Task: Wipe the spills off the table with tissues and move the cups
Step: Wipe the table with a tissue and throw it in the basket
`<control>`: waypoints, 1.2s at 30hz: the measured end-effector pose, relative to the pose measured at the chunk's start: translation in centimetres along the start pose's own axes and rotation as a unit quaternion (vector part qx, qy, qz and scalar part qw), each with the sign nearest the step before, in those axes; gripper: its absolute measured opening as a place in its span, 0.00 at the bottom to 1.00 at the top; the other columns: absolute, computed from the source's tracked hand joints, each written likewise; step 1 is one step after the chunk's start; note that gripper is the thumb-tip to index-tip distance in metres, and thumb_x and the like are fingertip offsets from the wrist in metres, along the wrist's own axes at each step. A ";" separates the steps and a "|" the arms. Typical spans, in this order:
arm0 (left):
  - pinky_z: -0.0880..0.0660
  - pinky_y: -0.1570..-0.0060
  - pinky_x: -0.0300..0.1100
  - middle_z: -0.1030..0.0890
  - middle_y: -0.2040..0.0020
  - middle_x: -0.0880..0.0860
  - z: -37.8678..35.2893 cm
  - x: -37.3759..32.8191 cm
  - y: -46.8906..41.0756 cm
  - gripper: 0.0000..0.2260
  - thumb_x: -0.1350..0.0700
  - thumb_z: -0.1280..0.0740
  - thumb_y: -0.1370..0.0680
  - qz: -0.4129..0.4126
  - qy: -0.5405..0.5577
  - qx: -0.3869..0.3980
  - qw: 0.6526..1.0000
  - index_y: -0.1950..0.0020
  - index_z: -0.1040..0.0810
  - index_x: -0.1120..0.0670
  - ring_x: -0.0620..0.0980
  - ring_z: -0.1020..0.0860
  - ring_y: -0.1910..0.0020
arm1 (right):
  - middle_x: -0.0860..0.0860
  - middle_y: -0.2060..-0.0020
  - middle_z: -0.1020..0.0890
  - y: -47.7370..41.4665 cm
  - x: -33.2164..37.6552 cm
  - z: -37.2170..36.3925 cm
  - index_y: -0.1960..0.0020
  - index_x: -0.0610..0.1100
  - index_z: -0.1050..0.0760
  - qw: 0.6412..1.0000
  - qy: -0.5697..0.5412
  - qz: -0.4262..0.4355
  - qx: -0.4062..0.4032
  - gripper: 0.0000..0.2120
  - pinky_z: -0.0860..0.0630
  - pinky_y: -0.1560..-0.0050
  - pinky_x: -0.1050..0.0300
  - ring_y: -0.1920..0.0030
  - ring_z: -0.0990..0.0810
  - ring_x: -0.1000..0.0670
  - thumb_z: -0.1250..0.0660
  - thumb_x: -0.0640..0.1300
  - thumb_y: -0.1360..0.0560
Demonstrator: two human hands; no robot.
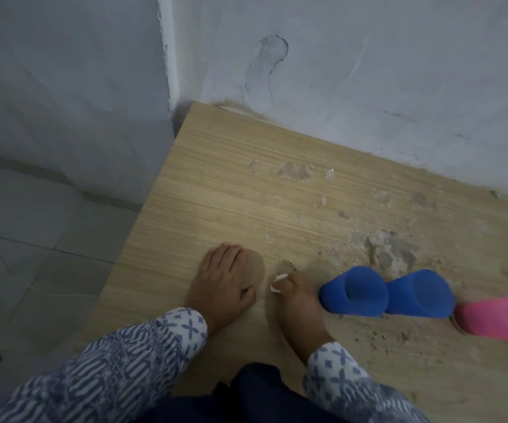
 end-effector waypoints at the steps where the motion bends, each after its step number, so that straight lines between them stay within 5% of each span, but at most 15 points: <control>1: 0.43 0.31 0.51 0.25 0.35 0.58 0.1 0.0 0.0 0.31 0.41 0.40 0.29 -0.001 -0.001 0.000 1.000 0.33 0.28 0.60 0.58 0.29 0.34 | 0.40 0.49 0.20 0.9 -0.2 -0.1 0.53 0.39 0.20 1.000 -0.003 -0.003 -0.004 0.09 0.25 0.44 0.49 0.48 0.22 0.40 0.36 0.33 0.29; 8: 0.41 0.29 0.51 0.26 0.34 0.58 0.3 0.0 0.1 0.32 0.39 0.40 0.28 0.004 0.009 -0.002 1.000 0.31 0.30 0.60 0.58 0.29 0.33 | 0.41 0.45 0.25 -3.4 -0.8 0.7 0.48 0.38 0.23 0.996 -0.041 -0.078 0.016 0.09 0.34 0.43 0.57 0.44 0.27 0.41 0.40 0.34 0.24; 13: 0.40 0.30 0.53 0.27 0.33 0.60 0.9 0.7 0.4 0.31 0.40 0.44 0.25 0.036 0.048 -0.015 0.998 0.31 0.31 0.61 0.59 0.31 0.32 | 0.43 0.38 0.28 -1.5 -0.3 0.2 0.39 0.39 0.27 0.999 -0.012 -0.028 0.016 0.13 0.41 0.37 0.64 0.37 0.31 0.45 0.42 0.35 0.23; 17: 0.38 0.31 0.55 0.25 0.34 0.60 1.9 2.0 0.2 0.25 0.48 0.48 0.22 0.089 0.082 -0.052 0.991 0.33 0.28 0.62 0.60 0.30 0.33 | 0.43 0.43 0.24 1.1 -0.9 0.4 0.46 0.39 0.23 0.999 -0.033 -0.028 -0.021 0.10 0.35 0.38 0.60 0.40 0.27 0.44 0.38 0.33 0.25; 23: 0.36 0.32 0.57 0.27 0.32 0.60 1.7 3.8 0.4 0.25 0.53 0.49 0.24 0.112 0.056 -0.039 0.991 0.32 0.28 0.62 0.60 0.31 0.31 | 0.41 0.33 0.32 -3.4 -0.9 0.4 0.34 0.35 0.32 0.998 -0.013 -0.058 0.003 0.16 0.45 0.30 0.56 0.31 0.37 0.43 0.45 0.36 0.21; 30: 0.35 0.34 0.58 0.26 0.33 0.60 1.6 3.7 0.0 0.25 0.56 0.48 0.27 0.122 0.023 -0.026 0.992 0.33 0.28 0.62 0.61 0.30 0.32 | 0.40 0.40 0.25 1.6 -0.6 -0.2 0.38 0.37 0.27 0.999 0.002 -0.014 -0.031 0.16 0.32 0.34 0.45 0.39 0.27 0.41 0.39 0.33 0.25; 36: 0.35 0.34 0.59 0.26 0.33 0.60 1.6 3.6 0.0 0.24 0.56 0.48 0.26 0.117 0.024 -0.031 0.992 0.34 0.27 0.63 0.62 0.29 0.32 | 0.50 0.37 0.28 -2.0 0.0 1.0 0.39 0.45 0.27 0.999 0.014 -0.007 -0.028 0.14 0.36 0.34 0.55 0.37 0.31 0.50 0.40 0.41 0.23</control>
Point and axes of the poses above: each hand's wrist, its own y-axis away from the middle knuckle, its own z-axis out of the back of the hand, x = y × z, the point moved 6 cm from there along -y, towards the middle knuckle
